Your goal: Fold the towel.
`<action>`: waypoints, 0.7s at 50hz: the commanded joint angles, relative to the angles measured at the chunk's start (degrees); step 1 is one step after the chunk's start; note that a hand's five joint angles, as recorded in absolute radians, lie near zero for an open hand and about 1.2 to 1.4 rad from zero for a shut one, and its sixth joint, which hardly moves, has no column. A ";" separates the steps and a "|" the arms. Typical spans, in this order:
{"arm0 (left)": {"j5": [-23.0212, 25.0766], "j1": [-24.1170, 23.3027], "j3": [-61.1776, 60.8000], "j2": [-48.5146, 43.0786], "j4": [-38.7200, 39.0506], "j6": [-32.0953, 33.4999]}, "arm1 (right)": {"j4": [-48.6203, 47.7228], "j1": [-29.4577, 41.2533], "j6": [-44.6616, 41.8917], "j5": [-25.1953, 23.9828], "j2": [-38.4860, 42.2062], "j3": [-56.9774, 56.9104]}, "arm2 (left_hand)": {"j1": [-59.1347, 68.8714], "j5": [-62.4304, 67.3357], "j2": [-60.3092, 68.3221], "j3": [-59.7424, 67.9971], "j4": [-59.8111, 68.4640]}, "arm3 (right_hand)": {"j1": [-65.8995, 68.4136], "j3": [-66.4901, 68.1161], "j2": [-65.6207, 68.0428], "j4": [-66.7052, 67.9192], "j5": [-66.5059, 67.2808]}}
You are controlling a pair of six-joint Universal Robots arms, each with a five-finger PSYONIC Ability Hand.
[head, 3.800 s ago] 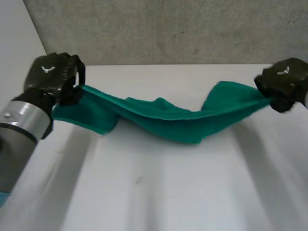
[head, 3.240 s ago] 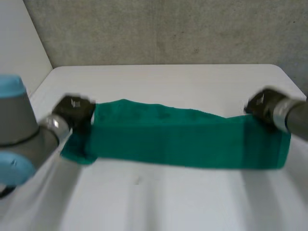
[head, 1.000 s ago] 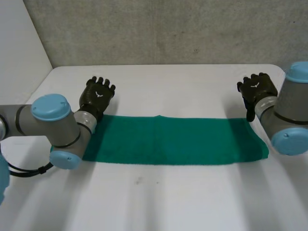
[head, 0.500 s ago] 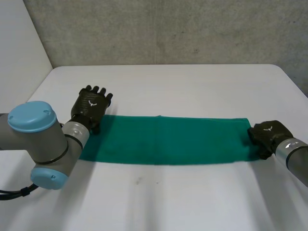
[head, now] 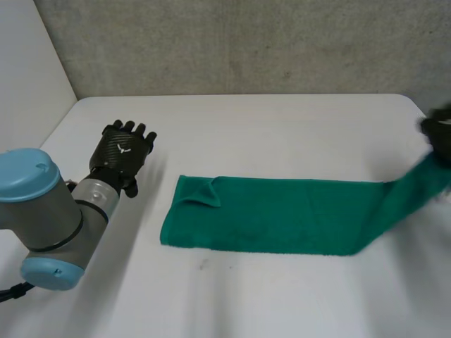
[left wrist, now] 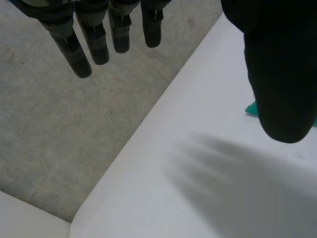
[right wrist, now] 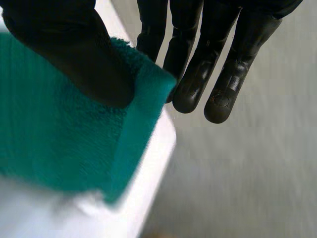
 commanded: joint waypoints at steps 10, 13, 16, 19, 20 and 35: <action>1.62 -4.94 -0.36 2.05 -0.66 -17.76 | -0.97 34.38 4.89 9.01 13.57 -14.18 | -0.90 -2.68 -1.62 -2.23 -1.65 | 24.43 12.22 12.46 11.85 13.60; 2.67 -6.43 0.69 0.39 -0.58 -22.33 | -0.97 34.30 5.07 11.14 13.57 -14.28 | -0.90 -2.68 -1.62 -2.23 -1.65 | 24.43 12.22 12.46 11.85 13.60; 3.20 -8.10 2.80 -3.56 -0.49 -24.10 | -0.97 34.21 5.24 11.94 13.75 -13.31 | -0.85 -2.63 -1.57 -2.18 -1.61 | 24.43 12.22 12.46 11.85 13.60; 3.03 -10.03 6.48 -8.03 -0.75 -24.19 | -1.06 33.51 5.42 12.03 13.49 -11.82 | -0.68 -2.46 -1.40 -2.01 -1.44 | 24.43 12.22 12.46 11.85 13.60; 3.03 -10.22 7.54 -9.19 -0.84 -24.36 | -1.06 33.08 5.33 12.03 13.22 -11.38 | -0.68 -2.46 -1.40 -2.01 -1.44 | 24.43 12.22 12.46 11.85 13.60; -7.23 -7.68 26.79 -24.05 -6.29 -22.26 | -1.41 31.14 5.33 10.80 8.74 -6.10 | 4.70 2.92 3.98 3.37 3.95 | 24.43 12.22 12.46 11.85 13.60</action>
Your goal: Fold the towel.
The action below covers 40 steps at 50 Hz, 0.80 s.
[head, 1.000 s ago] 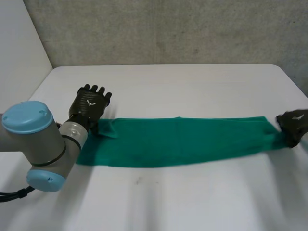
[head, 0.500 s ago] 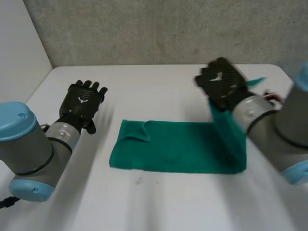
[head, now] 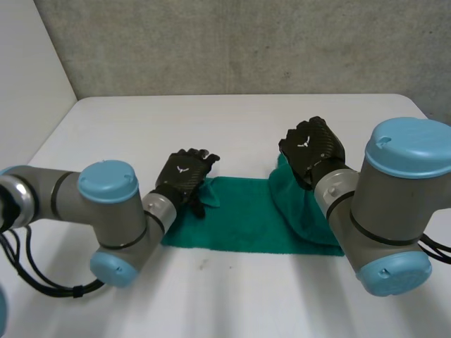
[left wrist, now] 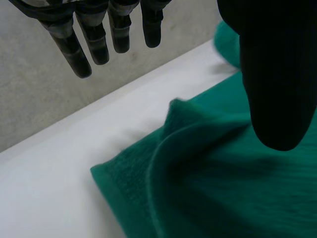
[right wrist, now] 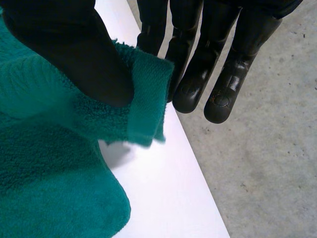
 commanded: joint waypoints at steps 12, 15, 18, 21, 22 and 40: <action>-13.78 4.31 3.12 -0.03 -0.81 6.68 | 0.19 -0.04 -0.01 -0.96 -1.25 1.21 | -0.74 -2.30 -1.36 -1.92 -1.40 | 24.43 12.21 12.46 11.84 13.34; -12.01 3.78 -0.06 3.14 -0.99 5.01 | 0.36 0.05 -0.10 -1.05 -1.25 1.21 | -0.90 -2.46 -1.53 -2.09 -1.56 | 24.43 12.21 12.46 11.84 13.34; -11.57 3.60 -3.12 6.47 -1.08 3.78 | 0.45 0.49 -0.19 -1.66 -1.25 0.51 | -0.90 -2.46 -1.53 -2.09 -1.56 | 24.43 12.21 12.46 11.84 13.34; -11.48 3.78 -5.59 8.76 -1.08 3.07 | 0.36 0.58 -0.71 -4.28 -1.16 -0.80 | -1.07 -2.63 -1.70 -2.25 -1.73 | 24.43 12.21 12.46 11.84 13.34; -11.48 4.21 -7.17 10.25 -1.08 2.81 | 0.36 0.58 -0.72 -4.30 -1.16 -0.81 | -1.07 -2.63 -1.70 -2.25 -1.73 | 24.43 12.21 12.46 11.84 13.34; -11.13 6.68 -21.24 21.25 -0.90 2.63 | 5.01 13.40 -6.50 -24.08 23.07 -22.86 | -1.07 -2.63 -1.70 -2.25 -1.73 | 24.43 12.21 12.46 11.84 13.34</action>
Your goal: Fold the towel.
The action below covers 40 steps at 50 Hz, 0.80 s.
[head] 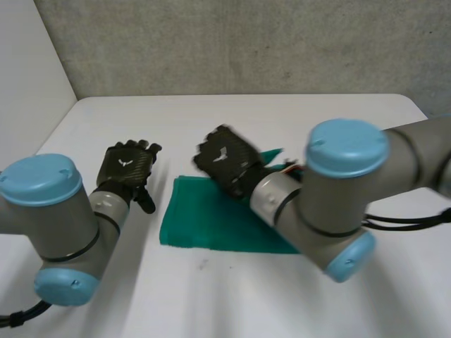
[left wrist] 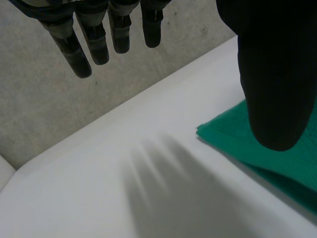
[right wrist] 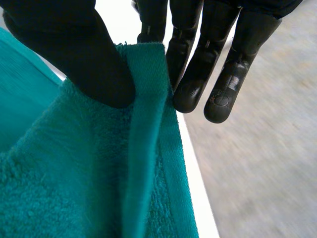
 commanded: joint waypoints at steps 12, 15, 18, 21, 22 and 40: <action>-0.05 1.16 -3.10 3.90 0.10 -0.03 | 4.07 5.47 -6.90 1.48 11.40 -8.76 | -0.87 -2.55 -1.82 -2.17 -1.70 | -45.84 -57.79 -57.54 -58.17 -56.64; -0.22 0.19 -1.43 3.99 0.10 -0.38 | 4.16 4.76 -2.24 4.56 6.30 -6.03 | -0.71 -2.38 -1.66 -2.00 -1.53 | -45.84 -57.79 -57.54 -58.17 -56.64; -0.22 -2.78 0.67 3.99 0.10 -2.04 | 4.16 3.45 4.22 7.62 1.14 -2.36 | -0.70 -2.38 -1.66 -2.00 -1.53 | -45.84 -57.79 -57.54 -58.17 -56.64; -0.05 -5.60 2.43 3.82 0.02 -4.23 | 4.24 -0.33 12.35 10.71 -4.16 2.67 | -0.37 -2.05 -1.32 -1.66 -1.19 | -45.84 -57.79 -57.54 -58.17 -56.64; -0.05 -5.61 2.44 3.82 0.01 -4.25 | 4.42 -2.68 15.48 11.67 -6.42 5.63 | -0.37 -2.04 -1.32 -1.66 -1.19 | -45.84 -57.79 -57.54 -58.17 -56.64; 8.92 -13.70 20.01 -17.27 -2.53 -7.32 | 0.74 -15.19 20.52 10.97 -12.16 27.19 | 2.32 0.64 1.37 1.02 1.50 | -42.05 -54.01 -53.76 -54.39 -52.86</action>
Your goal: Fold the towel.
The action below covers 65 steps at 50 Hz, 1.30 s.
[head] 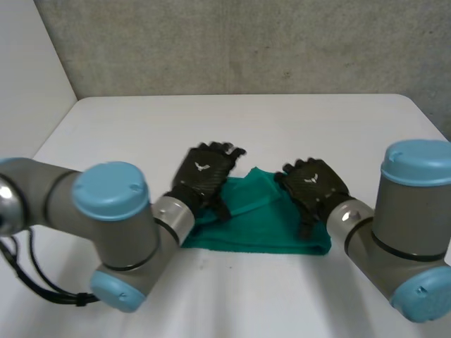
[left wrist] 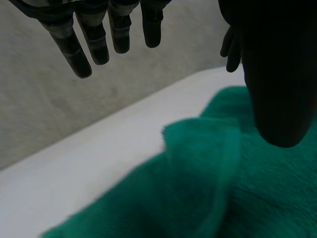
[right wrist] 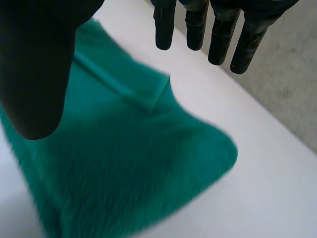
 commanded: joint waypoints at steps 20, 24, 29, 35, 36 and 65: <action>-13.64 10.39 4.82 -8.40 -4.54 5.45 | -6.69 -1.74 -1.12 -0.03 2.16 4.79 | 7.54 5.86 6.59 6.25 6.72 | 24.09 23.62 22.92 22.50 22.05; -13.56 9.17 -1.86 -3.04 -4.90 5.18 | -6.86 -1.74 -1.12 0.06 2.24 4.79 | 6.86 5.19 5.92 5.57 6.04 | 25.10 24.63 23.93 23.51 23.06; -13.47 5.65 -5.74 1.89 -4.81 4.66 | -7.04 -1.65 -1.20 0.23 3.21 4.70 | 6.36 4.68 5.41 5.07 5.54 | 25.77 25.31 24.61 24.19 23.73; -13.47 4.68 -8.11 6.64 -4.90 2.37 | -6.69 -1.82 -1.91 1.46 4.53 4.79 | 6.19 4.52 5.24 4.90 5.37 | 25.10 24.64 23.94 23.52 23.07; -13.47 4.68 -8.29 7.08 -4.90 2.11 | -6.69 -1.82 -1.91 1.47 4.53 4.79 | 6.19 4.52 5.24 4.90 5.37 | 25.10 24.63 23.93 23.51 23.06; -4.95 3.89 -8.03 3.04 -5.16 5.09 | -6.34 -4.55 -1.73 2.08 -3.56 12.26 | 32.21 30.54 31.26 30.92 31.39 | 23.92 23.46 22.75 22.33 21.88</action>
